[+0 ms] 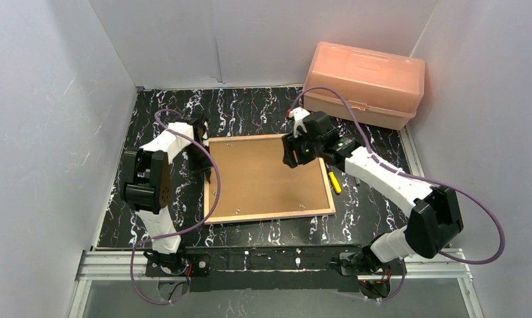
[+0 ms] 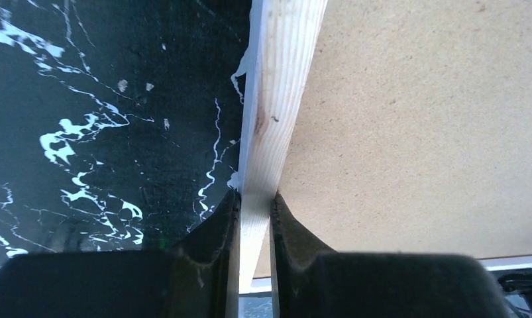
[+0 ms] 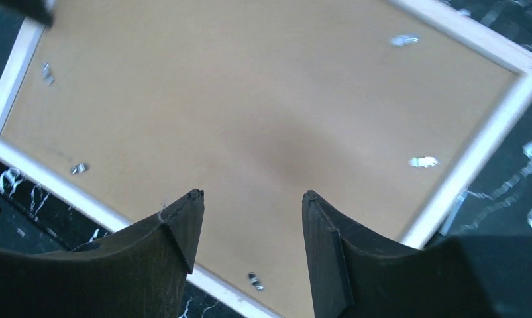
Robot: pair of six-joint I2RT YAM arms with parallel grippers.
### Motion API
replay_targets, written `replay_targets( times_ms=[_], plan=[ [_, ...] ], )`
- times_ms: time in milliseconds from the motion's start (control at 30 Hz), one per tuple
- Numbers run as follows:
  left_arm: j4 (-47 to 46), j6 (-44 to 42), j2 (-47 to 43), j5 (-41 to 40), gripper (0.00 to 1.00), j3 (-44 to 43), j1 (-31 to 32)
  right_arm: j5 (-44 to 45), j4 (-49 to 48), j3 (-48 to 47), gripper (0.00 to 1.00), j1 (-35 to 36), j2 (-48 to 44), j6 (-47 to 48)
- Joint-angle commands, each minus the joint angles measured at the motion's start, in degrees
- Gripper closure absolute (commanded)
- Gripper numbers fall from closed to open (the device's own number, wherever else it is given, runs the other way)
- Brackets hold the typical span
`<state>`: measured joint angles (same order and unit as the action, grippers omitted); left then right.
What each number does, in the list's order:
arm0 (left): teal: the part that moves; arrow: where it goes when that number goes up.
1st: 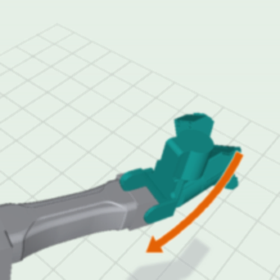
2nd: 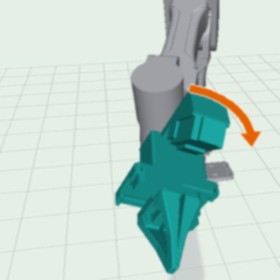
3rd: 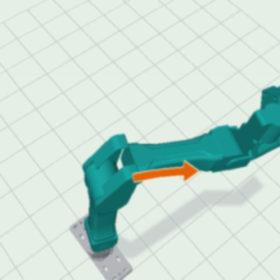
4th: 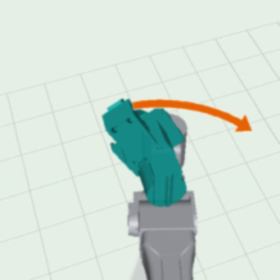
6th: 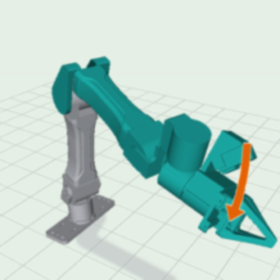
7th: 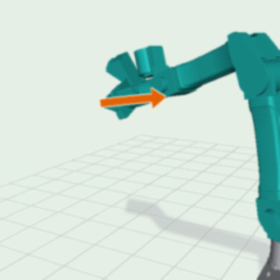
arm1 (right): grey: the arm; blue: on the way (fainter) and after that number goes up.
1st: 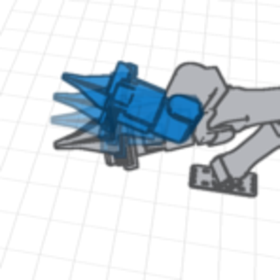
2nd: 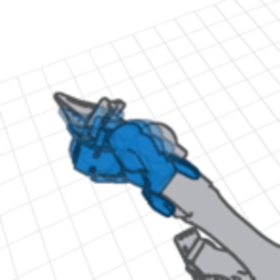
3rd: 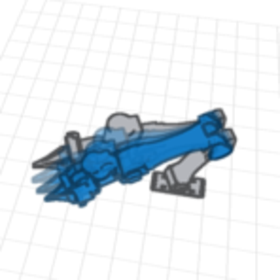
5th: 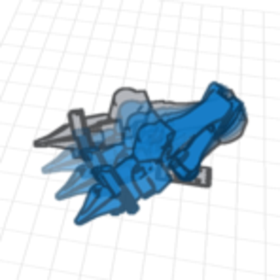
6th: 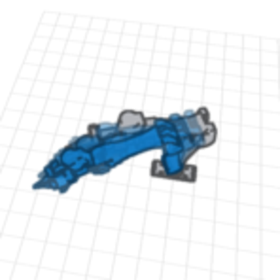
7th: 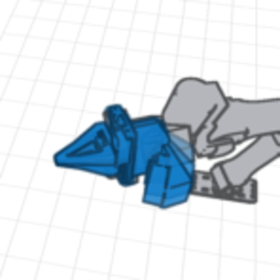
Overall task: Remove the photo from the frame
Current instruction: Turn over the photo frame at the center of the board.
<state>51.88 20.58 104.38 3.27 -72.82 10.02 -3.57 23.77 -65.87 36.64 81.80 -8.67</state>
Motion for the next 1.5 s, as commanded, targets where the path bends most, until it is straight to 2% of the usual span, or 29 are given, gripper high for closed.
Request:
replay_targets(
  times_ms=[0, 233, 333, 733, 1033, 1233, 1367, 1467],
  plan=[
    [5.0, 2.6, -0.8, 2.4, 1.0, -8.2, -0.3, 1.7, -5.0, -2.0, 0.37, 8.7, 0.7, 4.3],
    [8.9, 2.5, 0.4, 2.2, 1.0, -15.1, -0.3, 7.4, -13.4, 2.4, 0.35, 23.0, -0.1, 18.9],
    [9.8, 2.4, 0.6, 2.7, 1.0, -16.7, -0.3, 9.3, -15.0, 3.2, 0.34, 27.0, 0.9, 24.0],
    [10.9, 2.3, 0.2, 5.0, 1.0, -18.6, -0.3, 7.3, -13.9, -1.2, 0.38, 30.3, 11.0, 32.1],
    [11.7, 2.0, -0.3, 5.7, 1.0, -19.8, -0.4, 1.9, -10.3, -5.0, 0.39, 31.8, 16.0, 33.4],
    [11.9, 2.3, -0.6, 6.3, 1.0, -19.9, -0.4, 3.0, -10.6, -3.9, 0.46, 32.1, 16.8, 33.8],
    [11.8, 2.7, -0.9, 6.4, 1.0, -19.4, -0.4, 5.6, -10.7, -3.4, 0.59, 32.5, 17.0, 34.9],
    [11.8, 3.1, -1.1, 6.7, 1.0, -19.3, -0.4, 6.5, -10.5, -3.1, 0.6, 32.5, 16.9, 35.1]
  ],
)
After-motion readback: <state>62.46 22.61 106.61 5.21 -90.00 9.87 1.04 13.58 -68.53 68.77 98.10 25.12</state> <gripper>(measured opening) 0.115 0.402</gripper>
